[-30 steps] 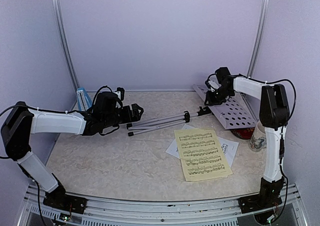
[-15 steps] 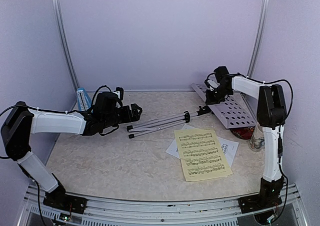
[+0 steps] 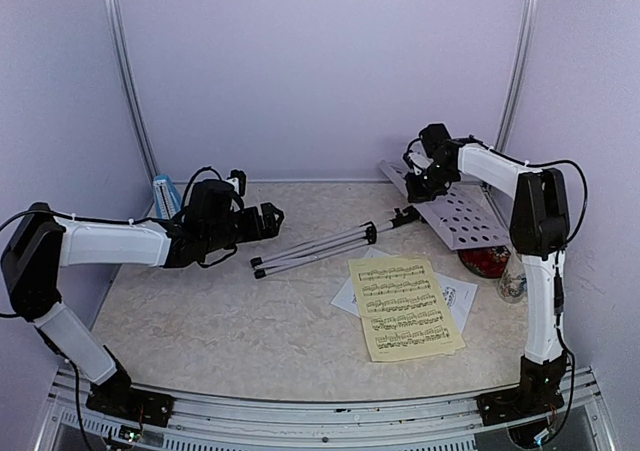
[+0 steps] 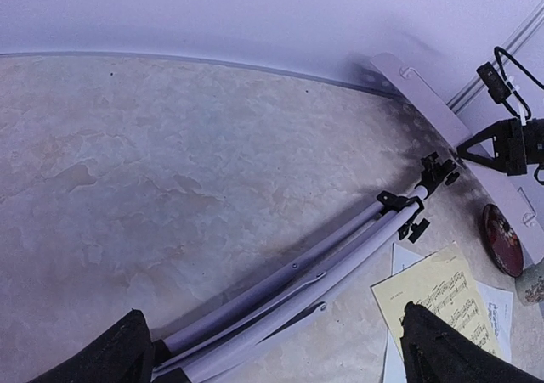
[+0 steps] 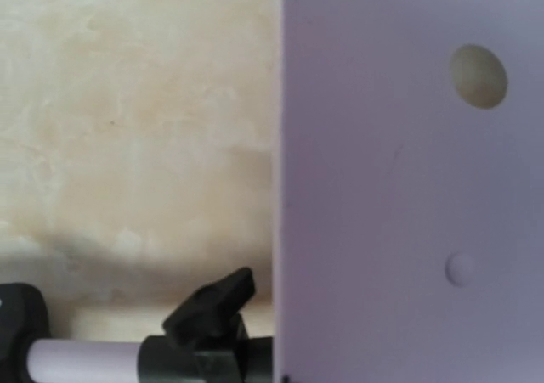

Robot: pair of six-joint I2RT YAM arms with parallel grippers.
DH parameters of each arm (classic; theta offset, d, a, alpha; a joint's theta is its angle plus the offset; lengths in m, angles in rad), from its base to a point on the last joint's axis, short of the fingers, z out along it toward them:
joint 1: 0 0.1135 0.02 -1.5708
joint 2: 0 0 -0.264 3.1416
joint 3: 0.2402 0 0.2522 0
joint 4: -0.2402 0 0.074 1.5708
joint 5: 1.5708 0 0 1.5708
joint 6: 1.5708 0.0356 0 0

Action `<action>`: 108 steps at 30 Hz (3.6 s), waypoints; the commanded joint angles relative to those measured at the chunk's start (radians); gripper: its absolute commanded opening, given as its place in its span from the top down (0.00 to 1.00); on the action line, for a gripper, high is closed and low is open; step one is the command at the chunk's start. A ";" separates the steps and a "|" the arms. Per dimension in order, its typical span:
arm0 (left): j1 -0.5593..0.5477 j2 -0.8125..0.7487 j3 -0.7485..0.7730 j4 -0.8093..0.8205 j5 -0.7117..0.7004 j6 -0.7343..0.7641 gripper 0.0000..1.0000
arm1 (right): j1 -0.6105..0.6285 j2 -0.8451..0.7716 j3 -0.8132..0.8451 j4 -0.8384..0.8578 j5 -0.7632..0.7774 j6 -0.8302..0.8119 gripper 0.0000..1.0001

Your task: Set up the instrument practice props

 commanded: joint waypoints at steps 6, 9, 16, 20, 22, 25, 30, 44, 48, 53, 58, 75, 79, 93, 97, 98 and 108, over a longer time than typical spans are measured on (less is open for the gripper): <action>0.004 -0.057 0.021 0.006 0.017 0.013 0.01 | 0.123 -0.278 0.059 0.213 0.186 -0.145 1.00; 0.006 -0.069 0.023 0.006 0.019 0.016 0.01 | 0.163 -0.324 0.042 0.277 0.251 -0.193 1.00; 0.006 -0.134 0.009 0.024 0.026 0.025 0.01 | 0.297 -0.454 -0.068 0.540 0.393 -0.426 1.00; 0.008 -0.217 -0.039 0.086 0.052 0.052 0.01 | 0.366 -0.502 -0.108 0.698 0.452 -0.581 1.00; 0.009 -0.254 -0.059 0.108 0.061 0.069 0.01 | 0.390 -0.517 -0.117 0.764 0.452 -0.643 1.00; 0.012 -0.282 -0.083 0.125 0.065 0.083 0.01 | 0.427 -0.551 -0.168 0.887 0.428 -0.746 1.00; 0.017 -0.289 -0.118 0.155 0.087 0.091 0.01 | 0.485 -0.565 -0.199 1.042 0.410 -0.918 1.00; 0.032 -0.330 -0.200 0.275 0.164 0.141 0.01 | 0.602 -0.519 -0.189 1.397 0.330 -1.277 1.00; 0.033 -0.344 -0.248 0.335 0.200 0.190 0.01 | 0.627 -0.530 -0.222 1.426 0.288 -1.334 1.00; 0.035 -0.364 -0.329 0.456 0.220 0.240 0.01 | 0.633 -0.563 -0.258 1.373 0.198 -1.348 1.00; 0.040 -0.352 -0.346 0.471 0.237 0.296 0.04 | 0.632 -0.573 -0.248 1.267 0.130 -1.406 1.00; 0.041 -0.242 -0.404 0.653 0.258 0.505 0.26 | 0.670 -0.541 -0.166 1.177 0.054 -1.470 1.00; 0.036 -0.165 -0.321 0.633 0.254 0.577 0.46 | 0.673 -0.518 -0.135 1.158 0.050 -1.475 1.00; -0.037 -0.083 -0.275 0.715 0.171 0.701 0.79 | 0.685 -0.497 -0.116 1.155 0.066 -1.484 1.00; -0.098 -0.109 -0.329 0.772 0.096 0.718 0.80 | 0.684 -0.497 -0.125 1.168 0.066 -1.489 1.00; -0.108 -0.106 -0.326 0.764 0.075 0.728 0.80 | 0.684 -0.496 -0.130 1.170 0.065 -1.491 1.00; -0.050 -0.059 -0.298 0.768 0.095 0.664 0.87 | 0.691 -0.497 -0.141 1.182 0.064 -1.501 1.00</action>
